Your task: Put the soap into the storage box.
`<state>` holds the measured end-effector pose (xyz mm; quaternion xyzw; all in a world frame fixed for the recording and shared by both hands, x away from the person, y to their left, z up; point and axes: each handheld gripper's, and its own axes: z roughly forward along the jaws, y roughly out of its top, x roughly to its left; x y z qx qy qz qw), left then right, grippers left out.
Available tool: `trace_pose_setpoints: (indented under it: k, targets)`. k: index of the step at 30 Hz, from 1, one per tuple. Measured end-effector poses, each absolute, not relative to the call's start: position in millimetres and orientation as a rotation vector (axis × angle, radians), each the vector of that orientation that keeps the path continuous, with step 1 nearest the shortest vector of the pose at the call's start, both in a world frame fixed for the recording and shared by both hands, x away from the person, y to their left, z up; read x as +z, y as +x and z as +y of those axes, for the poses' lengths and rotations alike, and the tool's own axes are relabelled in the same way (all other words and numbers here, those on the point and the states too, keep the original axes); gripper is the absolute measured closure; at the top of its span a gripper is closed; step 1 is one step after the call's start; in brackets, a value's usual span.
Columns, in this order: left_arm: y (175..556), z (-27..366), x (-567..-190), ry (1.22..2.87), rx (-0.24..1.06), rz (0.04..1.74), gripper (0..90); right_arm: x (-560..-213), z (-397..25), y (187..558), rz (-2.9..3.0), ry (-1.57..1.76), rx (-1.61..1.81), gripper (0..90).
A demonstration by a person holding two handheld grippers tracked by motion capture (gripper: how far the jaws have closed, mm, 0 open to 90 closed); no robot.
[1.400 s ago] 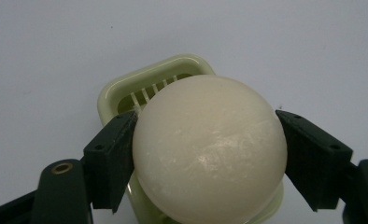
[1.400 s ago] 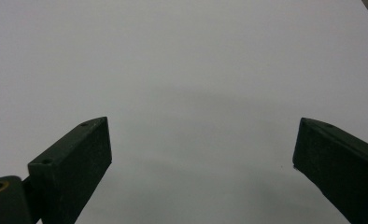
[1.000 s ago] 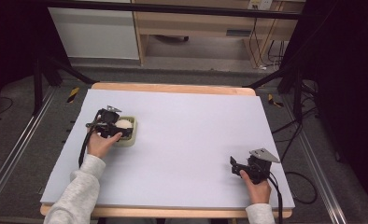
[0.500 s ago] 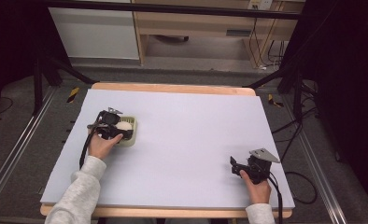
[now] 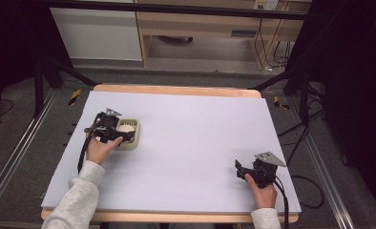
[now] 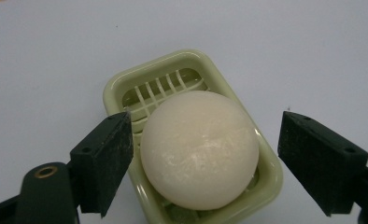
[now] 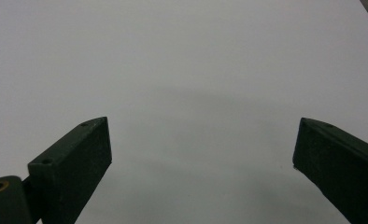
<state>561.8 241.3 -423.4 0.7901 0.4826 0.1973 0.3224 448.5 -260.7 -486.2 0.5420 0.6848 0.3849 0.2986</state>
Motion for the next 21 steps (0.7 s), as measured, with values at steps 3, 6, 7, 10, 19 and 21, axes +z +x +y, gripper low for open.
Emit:
trace_pose_setpoints:
  k: [3, 6, 7, 10, 19, 21]
  targets:
    - [551.3, 245.3, -418.8, 2.044, 0.51, 1.246, 17.1, -486.2, -260.7, 448.5, 1.819, 1.44, 1.023, 4.8]
    - [538.4, 248.8, -416.4, 2.026, 0.494, 1.224, 15.6, -486.2, -260.7, 448.6, 1.819, 1.44, 1.023, 4.8]
    - [533.6, 249.9, -416.2, 2.022, 0.496, 1.217, 15.5, -486.2, -260.6, 448.5, 1.818, 1.441, 1.023, 4.8]
    - [520.8, 252.5, -417.5, 2.005, 0.491, 1.208, 15.2, -486.2, -260.7, 448.6, 1.819, 1.441, 1.023, 4.7]
    - [479.2, 267.9, -428.5, 1.972, 0.504, 1.192, 16.5, -486.4, -261.1, 449.2, 1.823, 1.446, 1.024, 4.5]
    - [475.6, 269.7, -430.9, 1.974, 0.508, 1.192, 17.0, -486.4, -261.3, 449.4, 1.823, 1.448, 1.024, 4.5]
